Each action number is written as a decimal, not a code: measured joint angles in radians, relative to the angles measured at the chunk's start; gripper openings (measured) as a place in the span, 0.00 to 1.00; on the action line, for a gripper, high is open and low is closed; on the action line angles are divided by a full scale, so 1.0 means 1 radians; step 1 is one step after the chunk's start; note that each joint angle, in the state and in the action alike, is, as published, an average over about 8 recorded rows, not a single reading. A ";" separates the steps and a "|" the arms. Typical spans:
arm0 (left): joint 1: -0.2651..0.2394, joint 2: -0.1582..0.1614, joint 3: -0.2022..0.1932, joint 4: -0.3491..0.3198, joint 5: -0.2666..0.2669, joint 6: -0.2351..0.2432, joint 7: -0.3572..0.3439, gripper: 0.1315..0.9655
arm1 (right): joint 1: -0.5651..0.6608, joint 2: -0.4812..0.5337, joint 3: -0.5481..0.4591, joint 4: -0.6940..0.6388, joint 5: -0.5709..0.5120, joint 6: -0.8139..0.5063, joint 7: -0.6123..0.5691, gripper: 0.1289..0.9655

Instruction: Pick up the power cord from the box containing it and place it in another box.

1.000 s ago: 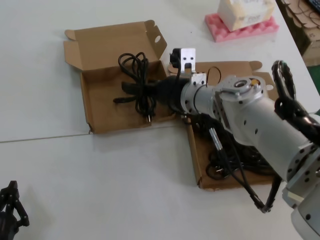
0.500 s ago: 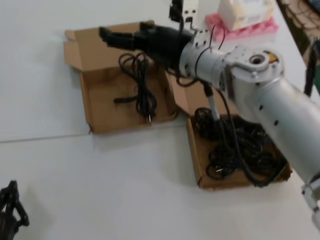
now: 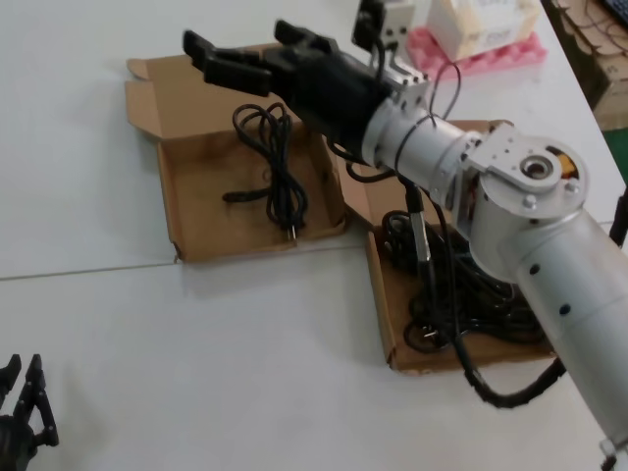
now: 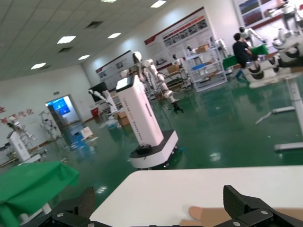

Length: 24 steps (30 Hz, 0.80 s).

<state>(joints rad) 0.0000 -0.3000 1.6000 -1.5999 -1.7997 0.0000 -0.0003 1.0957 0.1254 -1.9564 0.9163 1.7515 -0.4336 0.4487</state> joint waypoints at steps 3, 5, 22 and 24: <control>0.000 0.000 0.000 0.000 0.000 0.000 0.000 0.11 | -0.039 0.006 0.012 0.022 0.002 0.015 0.000 0.99; 0.000 0.000 0.000 0.000 0.000 0.000 0.000 0.13 | -0.067 0.011 0.021 0.040 0.004 0.027 0.000 0.99; 0.000 0.000 0.000 0.000 0.000 0.000 0.001 0.49 | -0.329 0.052 0.106 0.204 0.015 0.130 0.000 1.00; 0.000 0.000 0.000 0.000 0.000 0.000 0.001 0.55 | -0.360 0.057 0.117 0.223 0.016 0.142 0.000 1.00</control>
<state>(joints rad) 0.0000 -0.3000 1.6001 -1.6000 -1.7998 0.0000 0.0004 0.7359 0.1829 -1.8398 1.1396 1.7678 -0.2912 0.4487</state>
